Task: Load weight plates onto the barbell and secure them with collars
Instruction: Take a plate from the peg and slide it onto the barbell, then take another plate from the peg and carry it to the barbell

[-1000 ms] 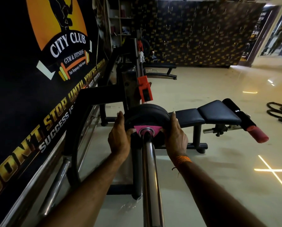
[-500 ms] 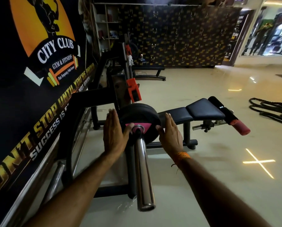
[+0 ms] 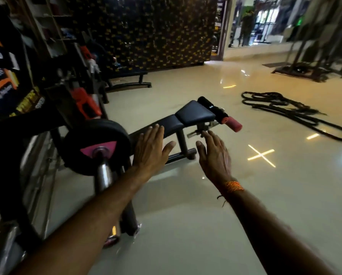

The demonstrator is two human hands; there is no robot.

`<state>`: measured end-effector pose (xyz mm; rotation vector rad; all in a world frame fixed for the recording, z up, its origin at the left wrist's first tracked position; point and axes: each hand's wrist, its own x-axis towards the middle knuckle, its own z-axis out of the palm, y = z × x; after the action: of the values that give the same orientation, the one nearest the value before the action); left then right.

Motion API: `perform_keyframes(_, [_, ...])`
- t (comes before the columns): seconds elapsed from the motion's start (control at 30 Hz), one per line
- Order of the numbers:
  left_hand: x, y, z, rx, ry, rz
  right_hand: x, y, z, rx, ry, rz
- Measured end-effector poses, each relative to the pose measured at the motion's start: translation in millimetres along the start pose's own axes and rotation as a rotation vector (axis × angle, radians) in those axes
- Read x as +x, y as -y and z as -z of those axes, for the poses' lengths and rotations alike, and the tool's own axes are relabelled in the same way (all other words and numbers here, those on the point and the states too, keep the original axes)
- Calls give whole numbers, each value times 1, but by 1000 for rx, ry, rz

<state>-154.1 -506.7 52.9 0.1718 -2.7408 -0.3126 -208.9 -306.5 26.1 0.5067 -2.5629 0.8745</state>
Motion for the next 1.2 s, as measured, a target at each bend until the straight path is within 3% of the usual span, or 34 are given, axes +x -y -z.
perform_keyframes(0.13, [42, -48, -57, 81, 95, -118, 10, -89, 12, -71, 12, -120])
perform_keyframes(0.67, [217, -307, -296, -221, 303, -273, 90, -423, 77, -236, -7, -480])
perform_keyframes(0.87, [328, -366, -399, -304, 293, -320, 174, -541, 69, -310, -4, -533])
perform_keyframes(1.2, [531, -464, -523, -335, 413, -371, 356, -700, 57, -358, 8, -637])
